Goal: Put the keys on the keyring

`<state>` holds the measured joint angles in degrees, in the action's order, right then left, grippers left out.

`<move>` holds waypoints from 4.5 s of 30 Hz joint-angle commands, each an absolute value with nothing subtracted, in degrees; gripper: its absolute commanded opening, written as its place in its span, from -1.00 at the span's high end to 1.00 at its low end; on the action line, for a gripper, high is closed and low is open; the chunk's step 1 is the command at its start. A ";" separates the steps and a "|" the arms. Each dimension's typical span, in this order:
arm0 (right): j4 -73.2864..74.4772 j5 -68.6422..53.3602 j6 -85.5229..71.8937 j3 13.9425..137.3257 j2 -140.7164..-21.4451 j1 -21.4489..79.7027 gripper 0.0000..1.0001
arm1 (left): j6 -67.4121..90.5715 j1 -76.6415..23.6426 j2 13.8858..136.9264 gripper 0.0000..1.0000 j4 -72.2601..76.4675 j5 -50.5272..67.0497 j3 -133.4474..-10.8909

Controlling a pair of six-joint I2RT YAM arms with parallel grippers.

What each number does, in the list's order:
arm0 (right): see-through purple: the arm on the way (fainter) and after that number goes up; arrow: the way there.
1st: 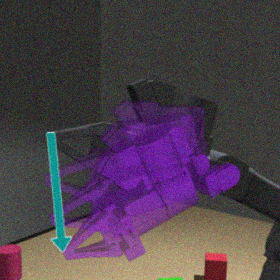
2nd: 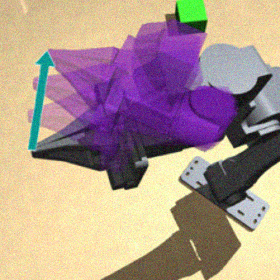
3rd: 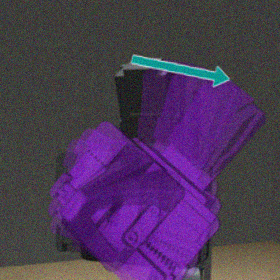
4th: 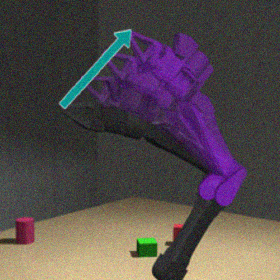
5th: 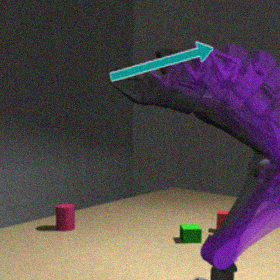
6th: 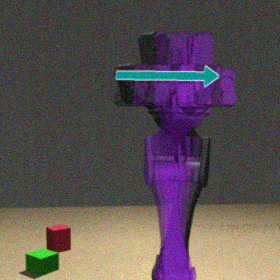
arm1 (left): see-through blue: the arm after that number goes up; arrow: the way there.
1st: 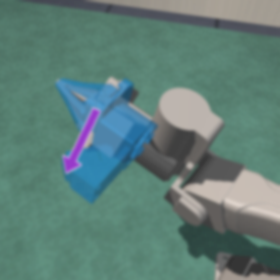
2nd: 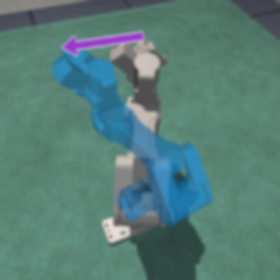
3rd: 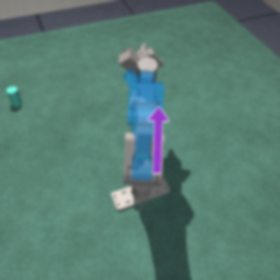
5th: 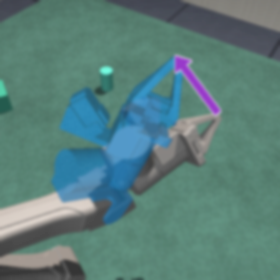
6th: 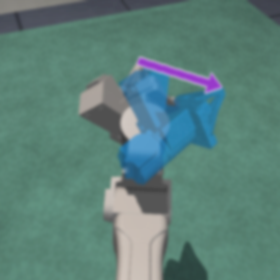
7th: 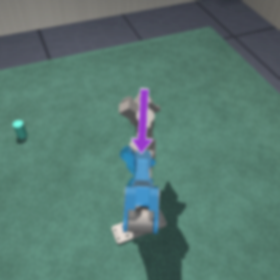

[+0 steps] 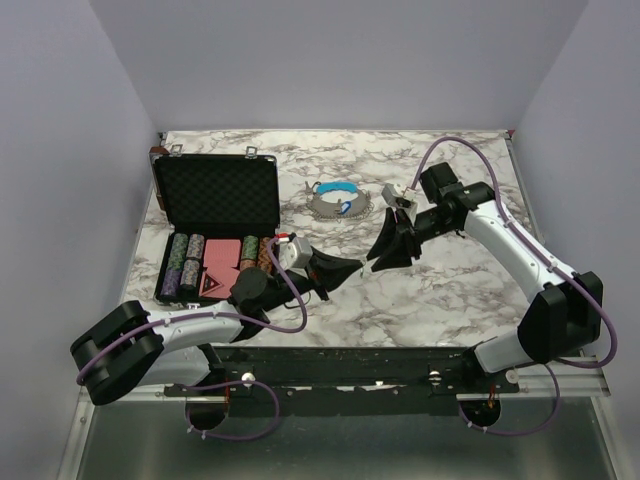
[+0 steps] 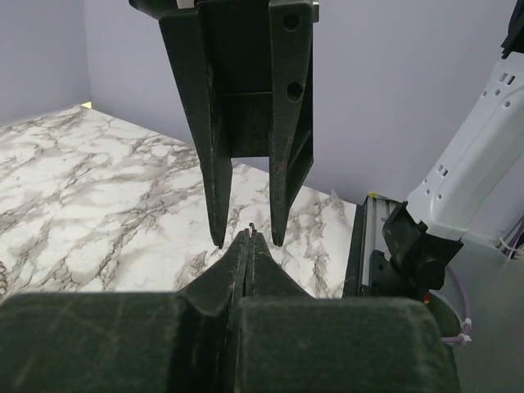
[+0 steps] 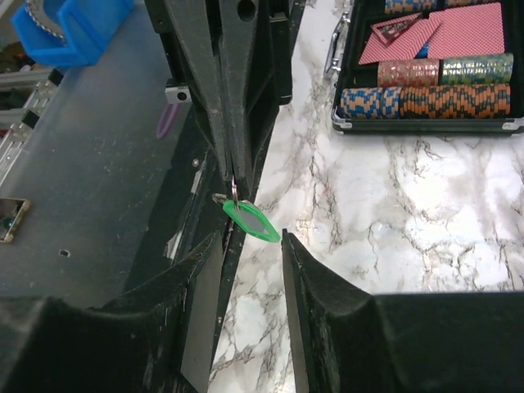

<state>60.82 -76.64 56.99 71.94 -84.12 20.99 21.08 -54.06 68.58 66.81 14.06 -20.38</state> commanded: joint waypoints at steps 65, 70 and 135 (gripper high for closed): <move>55.46 -67.25 47.37 70.23 -79.46 22.94 0.99 | 17.24 -53.09 56.02 -0.45 55.06 6.33 -17.22; 55.28 -61.71 47.46 67.86 -76.38 18.73 0.99 | 11.44 -52.21 45.81 -0.54 33.97 5.63 -20.03; 45.27 -21.71 45.79 78.93 -109.86 -11.78 0.99 | -10.02 -50.71 26.54 -0.97 -16.00 -2.11 -28.83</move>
<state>47.86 -22.94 47.37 77.80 -108.36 -12.64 -9.26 -51.00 26.44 -15.70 -2.52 -28.42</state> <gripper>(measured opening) 0.007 0.987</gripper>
